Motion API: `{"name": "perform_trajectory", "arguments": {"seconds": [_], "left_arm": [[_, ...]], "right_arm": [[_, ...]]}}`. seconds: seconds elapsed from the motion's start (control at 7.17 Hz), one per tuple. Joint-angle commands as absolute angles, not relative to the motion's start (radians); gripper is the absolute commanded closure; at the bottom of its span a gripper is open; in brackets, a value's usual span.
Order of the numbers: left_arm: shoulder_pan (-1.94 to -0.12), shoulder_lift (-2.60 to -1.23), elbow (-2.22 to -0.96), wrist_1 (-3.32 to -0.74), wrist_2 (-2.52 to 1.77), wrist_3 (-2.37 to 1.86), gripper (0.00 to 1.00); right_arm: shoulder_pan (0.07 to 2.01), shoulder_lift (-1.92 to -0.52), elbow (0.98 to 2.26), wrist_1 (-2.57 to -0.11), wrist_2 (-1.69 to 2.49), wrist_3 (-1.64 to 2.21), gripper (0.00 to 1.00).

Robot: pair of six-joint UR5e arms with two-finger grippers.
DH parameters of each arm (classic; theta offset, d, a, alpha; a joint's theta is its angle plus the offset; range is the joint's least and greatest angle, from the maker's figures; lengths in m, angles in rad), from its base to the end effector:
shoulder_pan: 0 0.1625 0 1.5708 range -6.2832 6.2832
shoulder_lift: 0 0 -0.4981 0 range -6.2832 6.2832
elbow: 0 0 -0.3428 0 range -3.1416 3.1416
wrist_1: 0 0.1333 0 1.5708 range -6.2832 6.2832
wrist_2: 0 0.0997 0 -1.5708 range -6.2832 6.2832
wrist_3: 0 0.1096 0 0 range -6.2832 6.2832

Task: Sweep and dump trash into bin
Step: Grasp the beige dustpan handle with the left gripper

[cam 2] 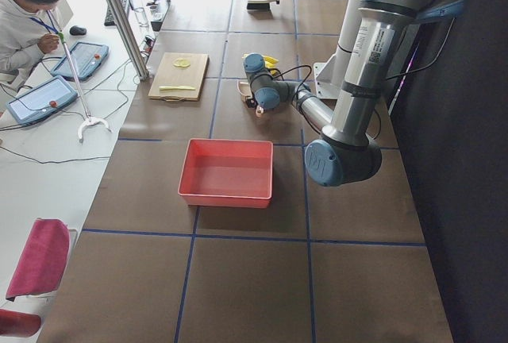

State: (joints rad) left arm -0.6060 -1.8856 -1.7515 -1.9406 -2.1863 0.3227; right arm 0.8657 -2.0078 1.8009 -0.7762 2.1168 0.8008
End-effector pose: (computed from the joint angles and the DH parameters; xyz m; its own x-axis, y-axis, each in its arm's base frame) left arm 0.4439 -0.3928 0.4553 -0.0706 0.9910 -0.1136 -0.5384 0.0580 0.8407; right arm -0.1101 -0.2472 0.7069 0.7104 -0.0832 0.6989 0.0422 0.9962 0.0757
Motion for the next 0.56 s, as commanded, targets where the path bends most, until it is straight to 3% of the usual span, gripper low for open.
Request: {"name": "perform_trajectory", "arguments": {"seconds": [0.0, 0.42], "left_arm": [[-0.606, -1.888, -1.758, -1.939, -2.177, 0.324, 0.65], [-0.623, -1.887, -1.769, -1.93, -2.177, 0.324, 0.77]], "right_arm": [[0.865, -2.008, 1.801, -0.776, 2.117, 0.801, 1.0], [0.865, -2.008, 1.799, -0.776, 2.115, 0.801, 1.0]]}}
